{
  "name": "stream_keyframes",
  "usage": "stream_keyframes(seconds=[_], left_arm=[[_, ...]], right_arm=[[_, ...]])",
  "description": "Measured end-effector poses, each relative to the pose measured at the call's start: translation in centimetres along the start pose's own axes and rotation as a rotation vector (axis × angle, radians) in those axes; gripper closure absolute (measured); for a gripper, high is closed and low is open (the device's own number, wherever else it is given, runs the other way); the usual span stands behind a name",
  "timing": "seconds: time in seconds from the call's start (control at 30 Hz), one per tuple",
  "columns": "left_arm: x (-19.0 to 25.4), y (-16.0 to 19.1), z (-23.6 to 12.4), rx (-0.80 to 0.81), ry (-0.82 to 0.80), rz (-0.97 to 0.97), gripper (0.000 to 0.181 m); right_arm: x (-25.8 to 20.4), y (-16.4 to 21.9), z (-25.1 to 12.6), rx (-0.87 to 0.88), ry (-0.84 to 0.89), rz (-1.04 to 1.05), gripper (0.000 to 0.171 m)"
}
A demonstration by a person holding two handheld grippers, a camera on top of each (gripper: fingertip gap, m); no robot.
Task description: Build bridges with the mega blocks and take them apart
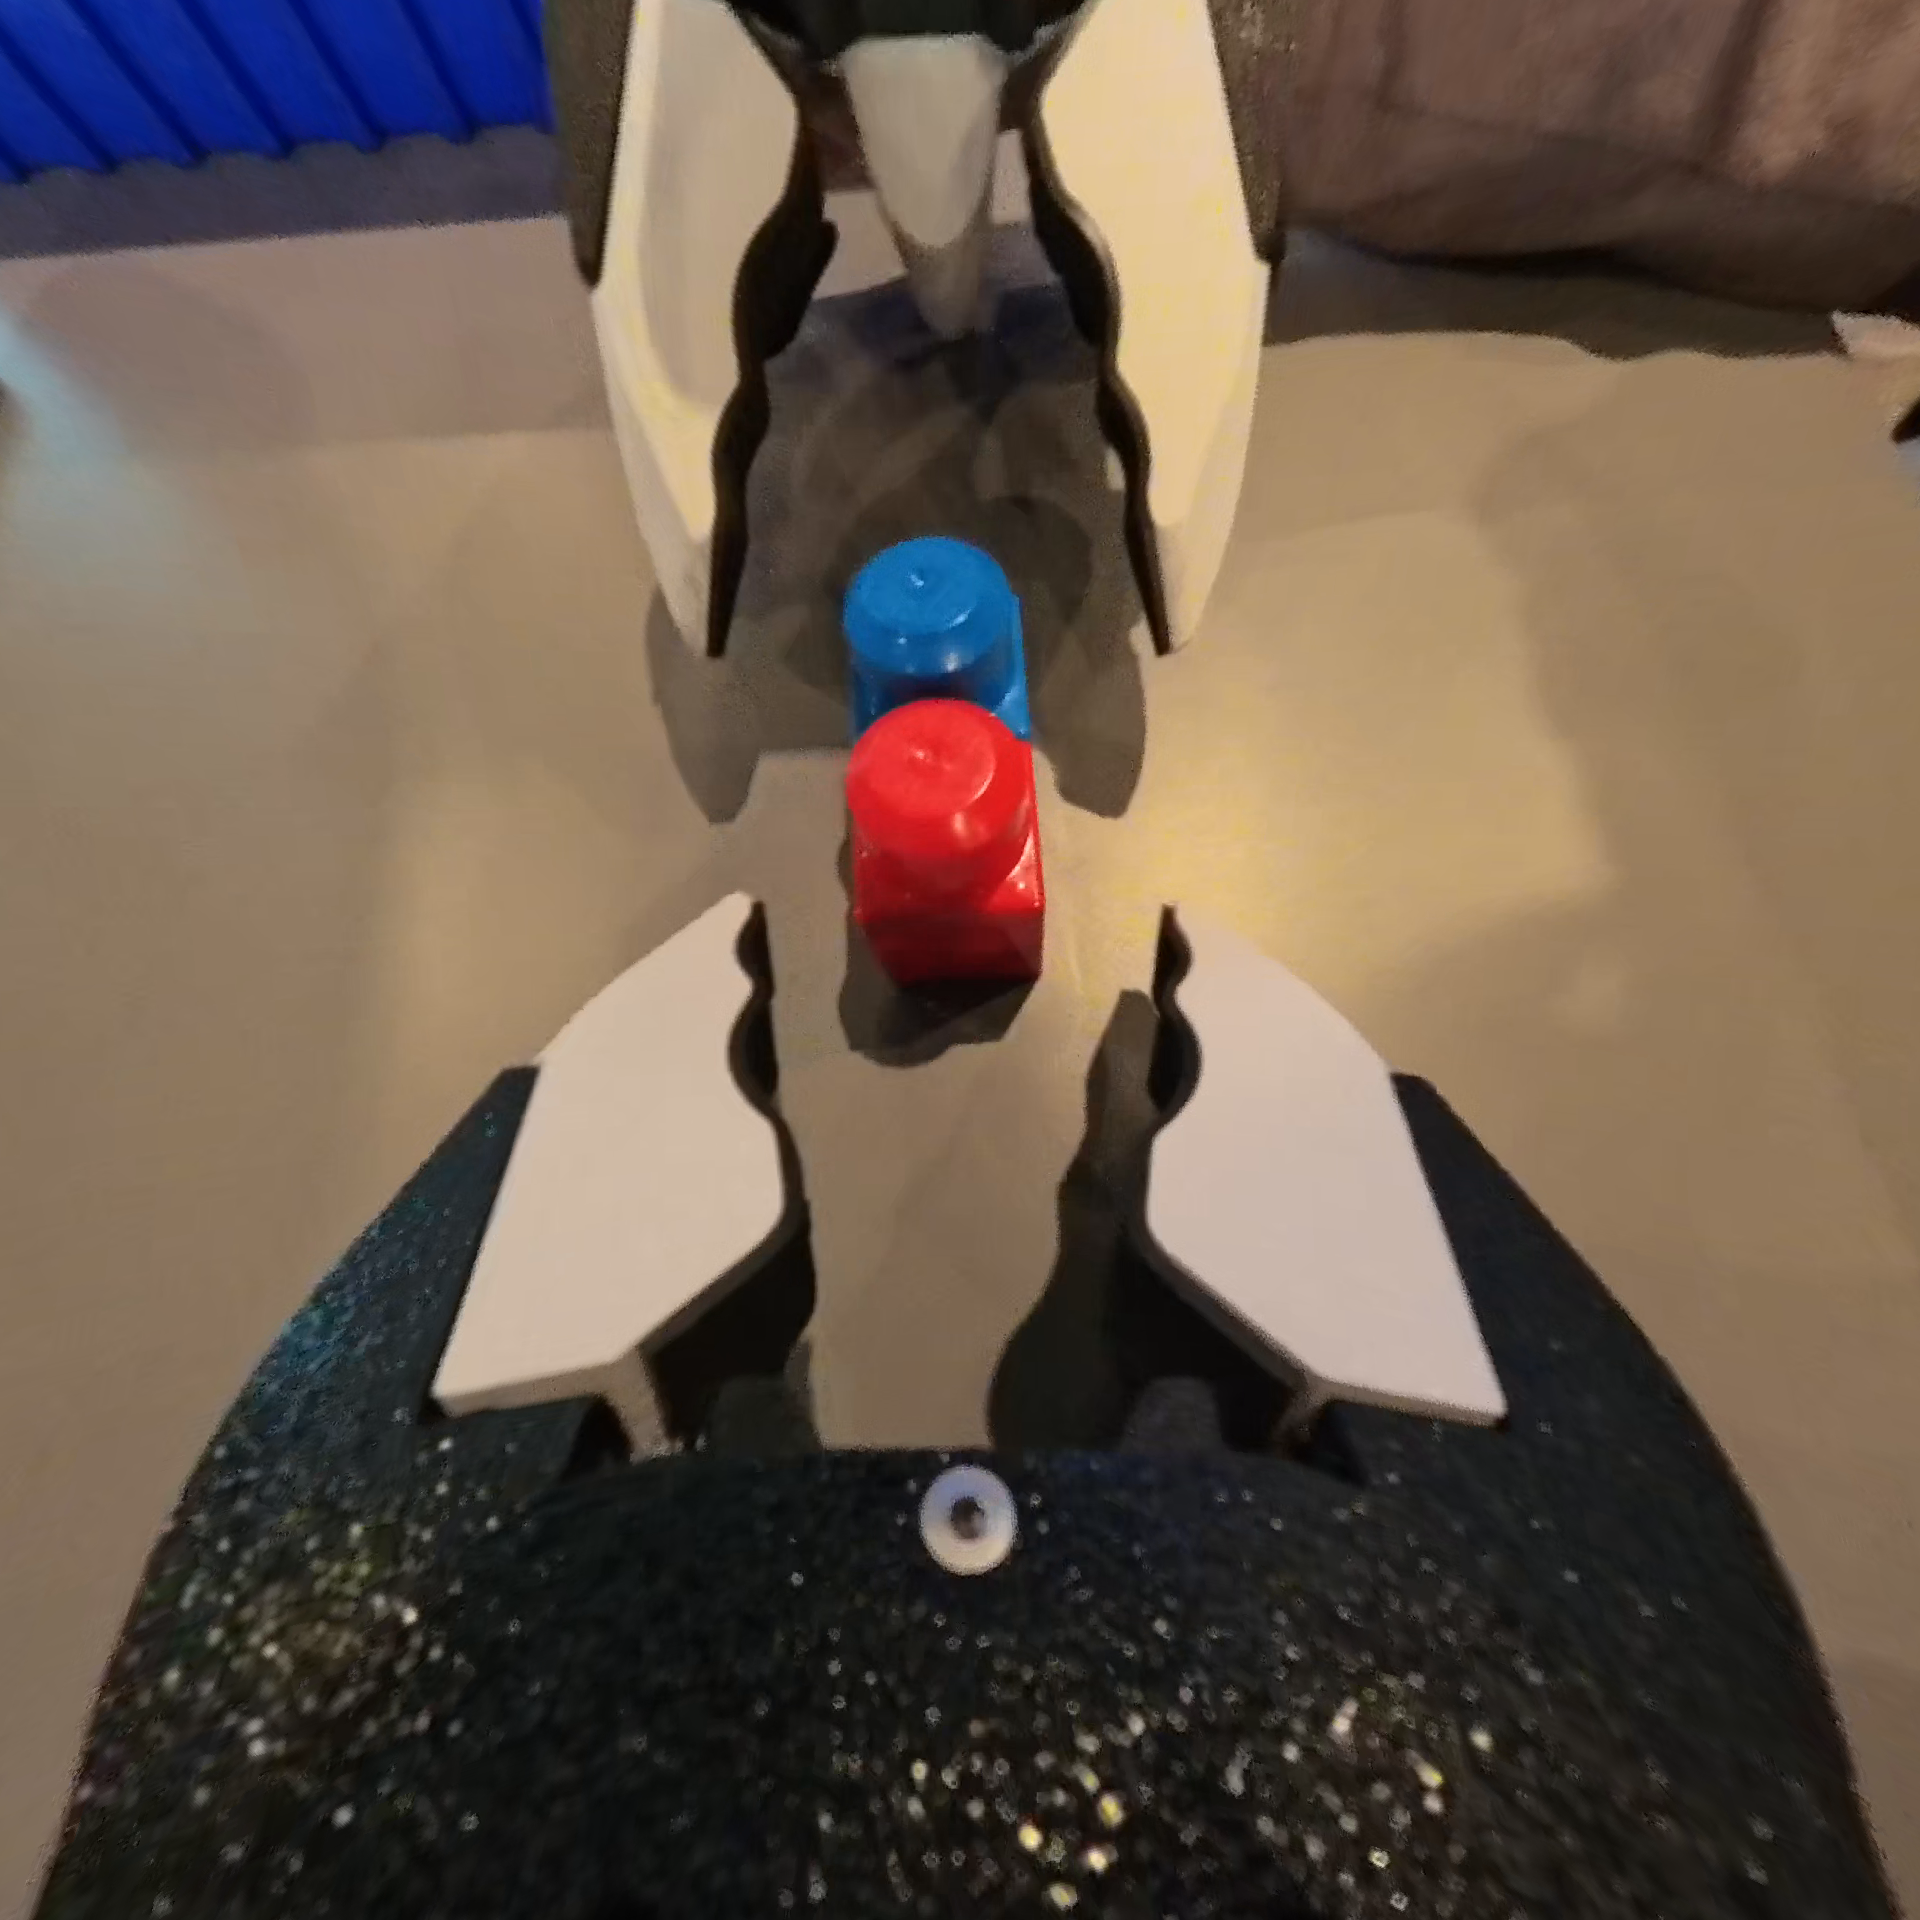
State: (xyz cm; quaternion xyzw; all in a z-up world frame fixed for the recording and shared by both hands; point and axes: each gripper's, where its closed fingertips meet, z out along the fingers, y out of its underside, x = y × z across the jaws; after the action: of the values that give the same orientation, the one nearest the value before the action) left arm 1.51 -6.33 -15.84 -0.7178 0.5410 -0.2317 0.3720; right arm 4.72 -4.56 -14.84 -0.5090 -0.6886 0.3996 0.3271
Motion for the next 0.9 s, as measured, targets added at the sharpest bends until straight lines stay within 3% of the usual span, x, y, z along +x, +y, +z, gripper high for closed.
stream_keyframes(seconds=[0.2, 0.37, 0.47, 0.6, 0.77, 0.83, 0.9], left_arm=[[1.2, -3.3, -3.7, 0.166, -0.042, -0.101, 0.09], [7.6, -8.1, -8.9, 0.449, 0.089, -0.118, 0.095], [9.3, -7.7, -12.7, 0.48, 0.0, -0.131, 0.098], [8.3, -4.8, -19.0, 0.439, -0.315, -0.224, 0.103], [4.5, 4.9, -28.2, 0.089, -0.816, -0.418, 0.119], [4.0, 8.1, -30.5, -0.025, -0.875, -0.496, 0.125], [3.8, 10.1, -30.8, -0.101, -0.823, -0.531, 0.131]], right_arm=[[-0.1, -3.5, -1.8, 0.135, 0.063, -0.072, 0.086], [0.2, -6.6, -3.0, 0.302, 0.126, -0.136, 0.091], [0.6, -8.0, -3.7, 0.402, 0.172, -0.143, 0.097], [1.2, -9.1, -4.2, 0.477, 0.239, -0.163, 0.101], [1.8, -9.6, -4.3, 0.506, 0.303, -0.181, 0.103], [1.9, -9.6, -4.4, 0.515, 0.312, -0.172, 0.104], [2.1, -9.5, -4.5, 0.519, 0.317, -0.164, 0.104]])
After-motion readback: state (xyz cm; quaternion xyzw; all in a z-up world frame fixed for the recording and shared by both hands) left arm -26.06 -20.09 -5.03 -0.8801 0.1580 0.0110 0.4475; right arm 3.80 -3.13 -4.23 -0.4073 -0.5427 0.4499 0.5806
